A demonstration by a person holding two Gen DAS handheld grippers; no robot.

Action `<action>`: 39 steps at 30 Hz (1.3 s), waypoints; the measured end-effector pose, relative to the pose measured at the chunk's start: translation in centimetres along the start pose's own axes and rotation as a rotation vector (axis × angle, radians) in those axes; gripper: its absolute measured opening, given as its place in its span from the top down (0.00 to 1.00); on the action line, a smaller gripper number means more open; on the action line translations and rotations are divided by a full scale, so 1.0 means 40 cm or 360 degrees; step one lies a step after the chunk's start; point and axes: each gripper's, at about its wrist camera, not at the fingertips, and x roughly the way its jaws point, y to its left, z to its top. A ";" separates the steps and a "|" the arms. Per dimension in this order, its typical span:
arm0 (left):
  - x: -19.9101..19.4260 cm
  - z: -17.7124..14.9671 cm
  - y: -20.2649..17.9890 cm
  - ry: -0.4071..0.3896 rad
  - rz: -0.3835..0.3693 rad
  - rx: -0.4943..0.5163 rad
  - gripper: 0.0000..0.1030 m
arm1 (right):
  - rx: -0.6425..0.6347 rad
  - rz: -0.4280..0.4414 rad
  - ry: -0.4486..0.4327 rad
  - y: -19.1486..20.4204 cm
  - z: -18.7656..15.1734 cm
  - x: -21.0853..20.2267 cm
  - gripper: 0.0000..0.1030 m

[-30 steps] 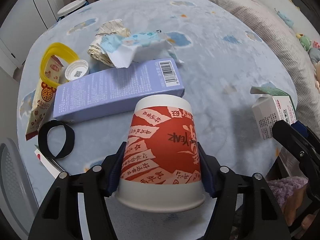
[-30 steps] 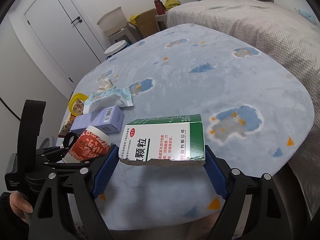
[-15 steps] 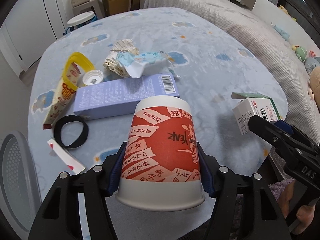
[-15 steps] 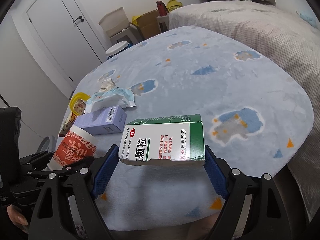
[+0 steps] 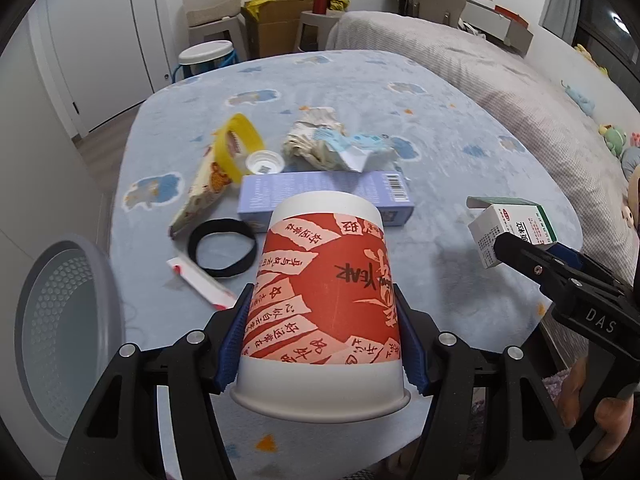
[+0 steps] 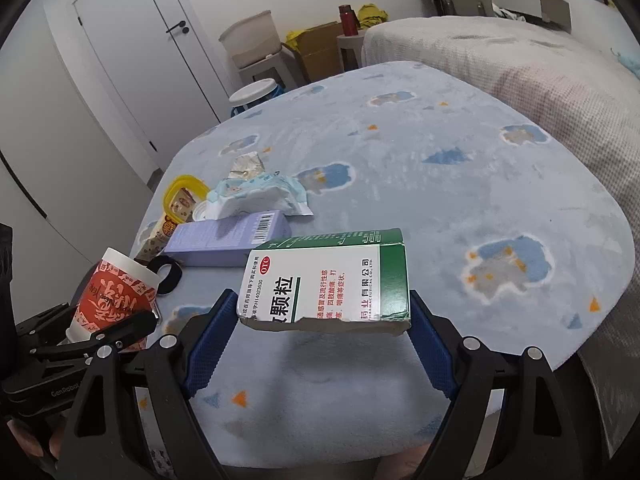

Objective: Collect trash
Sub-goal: 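Carry the paper cup and medicine box over the grey wastebasket with both tools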

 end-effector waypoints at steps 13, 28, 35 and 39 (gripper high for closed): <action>-0.106 -0.054 0.168 -0.0165 0.0123 -0.0153 0.40 | -0.0215 0.0114 -0.0005 0.220 0.003 0.010 0.21; -0.186 -0.142 0.451 -0.0247 0.0388 -0.0461 0.40 | -0.0475 0.0332 0.0118 0.490 -0.036 0.093 0.21; -0.194 -0.174 0.573 -0.0253 0.0509 -0.0600 0.40 | -0.0627 0.0460 0.0210 0.623 -0.050 0.151 0.21; -0.175 -0.197 0.624 -0.0214 0.0557 -0.0669 0.40 | -0.0703 0.0517 0.0255 0.685 -0.066 0.177 0.21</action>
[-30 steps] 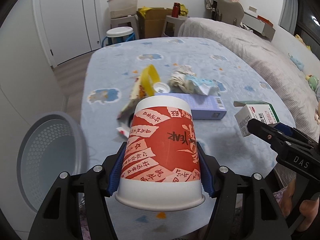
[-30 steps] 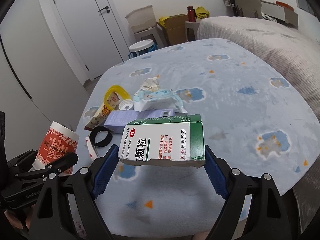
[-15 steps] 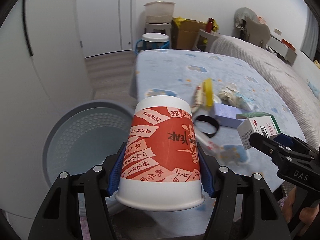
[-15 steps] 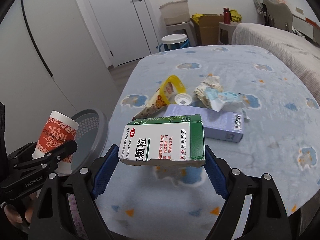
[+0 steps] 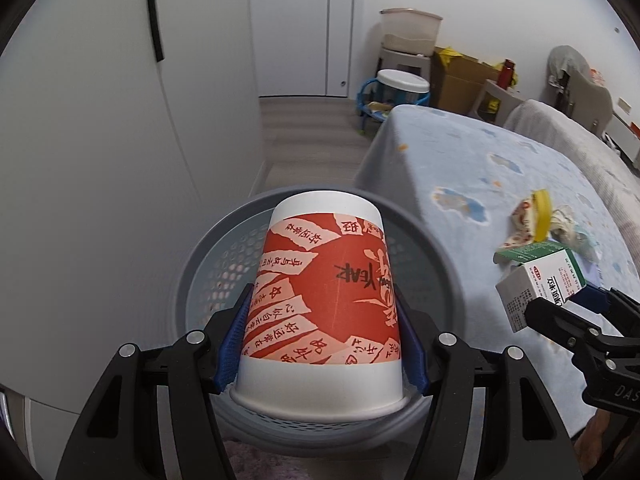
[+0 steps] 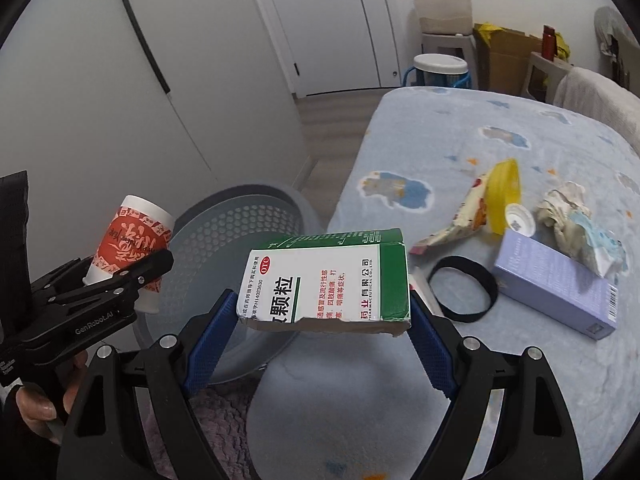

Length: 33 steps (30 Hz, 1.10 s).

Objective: Collect trash
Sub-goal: 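Carry the paper cup and medicine box over the grey wastebasket with both tools, then open both tools to drop the cup and box into the wastebasket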

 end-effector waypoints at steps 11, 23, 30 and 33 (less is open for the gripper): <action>0.043 -0.021 0.094 0.0044 0.0070 -0.0074 0.40 | -0.0163 0.0130 0.0079 0.114 0.035 0.094 0.21; 0.026 -0.025 0.129 0.0015 0.0118 -0.0119 0.29 | -0.0204 0.0151 0.0032 0.134 0.051 0.095 0.13; 0.018 -0.027 0.133 0.0011 0.0164 -0.0116 0.29 | -0.0190 0.0145 0.0022 0.125 0.047 0.088 0.13; 0.016 -0.029 0.133 0.0009 0.0173 -0.0116 0.29 | -0.0192 0.0146 0.0023 0.123 0.046 0.089 0.13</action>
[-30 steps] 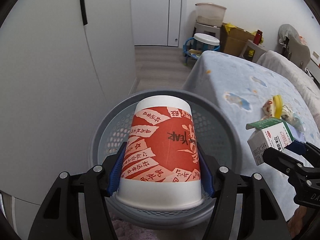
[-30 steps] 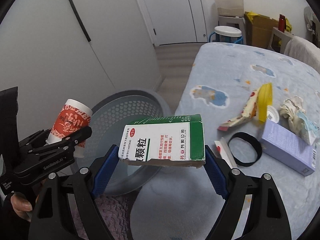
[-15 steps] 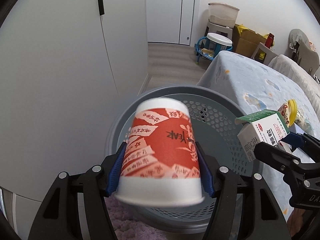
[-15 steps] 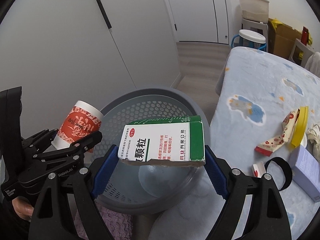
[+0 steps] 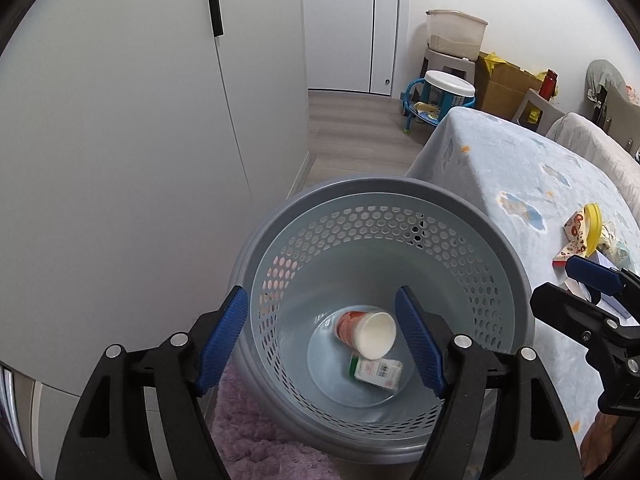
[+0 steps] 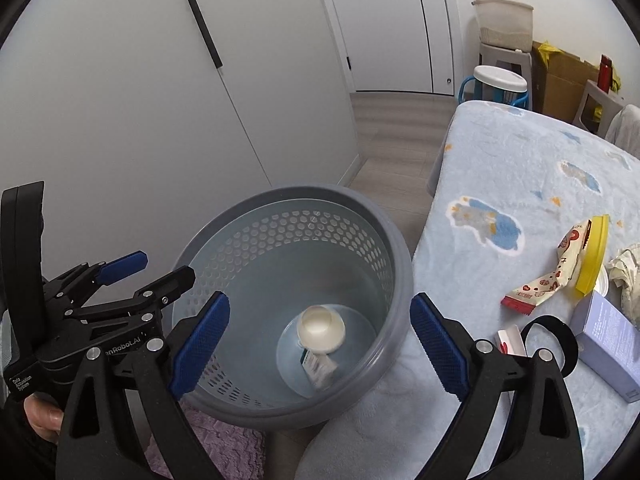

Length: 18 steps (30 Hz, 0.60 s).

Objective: Collect trash
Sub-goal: 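Open both tools to drop the cup and box into the wastebasket, then move both tools back to the table and grasp the white-red paper strip with the left tool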

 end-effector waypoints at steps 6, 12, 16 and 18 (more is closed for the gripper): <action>-0.002 -0.004 -0.004 -0.0004 0.0016 0.0009 0.29 | -0.0004 -0.0002 0.0000 0.000 -0.004 -0.001 0.13; 0.001 -0.004 -0.010 -0.0002 0.0021 0.0016 0.29 | -0.0002 -0.0001 -0.0004 -0.003 -0.011 -0.001 0.13; -0.001 -0.005 -0.010 -0.0004 0.0021 0.0016 0.29 | 0.0003 -0.0003 -0.0010 -0.005 -0.016 -0.007 0.13; -0.005 -0.005 -0.010 -0.0009 0.0021 0.0018 0.29 | 0.0007 -0.0006 -0.0013 -0.007 -0.018 -0.011 0.13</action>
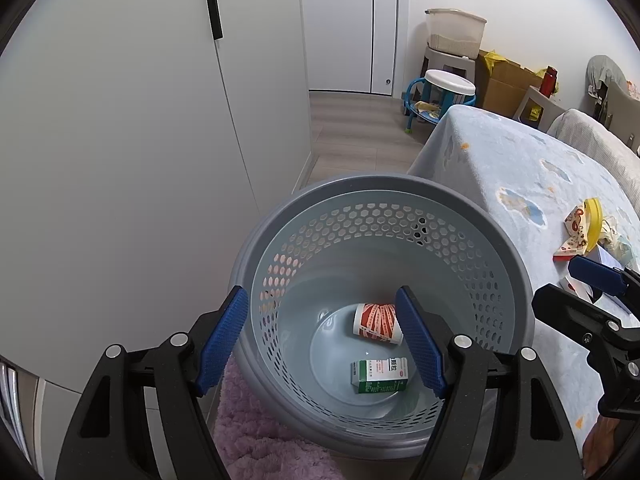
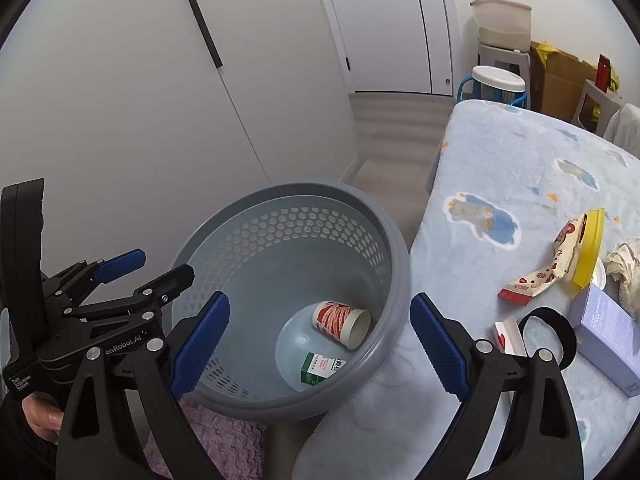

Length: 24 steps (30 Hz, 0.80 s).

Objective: Collect trash
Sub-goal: 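Move both tools back to the table and grasp the white-red paper strip with the left tool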

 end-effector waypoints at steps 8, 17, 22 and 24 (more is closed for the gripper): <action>-0.027 -0.004 -0.014 -0.0018 -0.0006 0.0017 0.29 | 0.0019 -0.0017 -0.0030 -0.012 -0.008 -0.037 0.13; -0.064 -0.012 -0.076 -0.0045 -0.0075 0.0067 0.29 | 0.0098 -0.0085 -0.0062 -0.063 -0.047 -0.109 0.13; -0.079 -0.023 -0.142 -0.0045 -0.0143 0.0127 0.29 | 0.0169 -0.0144 -0.0074 -0.110 -0.083 -0.155 0.13; -0.085 -0.028 -0.171 -0.0043 -0.0174 0.0152 0.29 | 0.0193 -0.0169 -0.0077 -0.131 -0.099 -0.174 0.13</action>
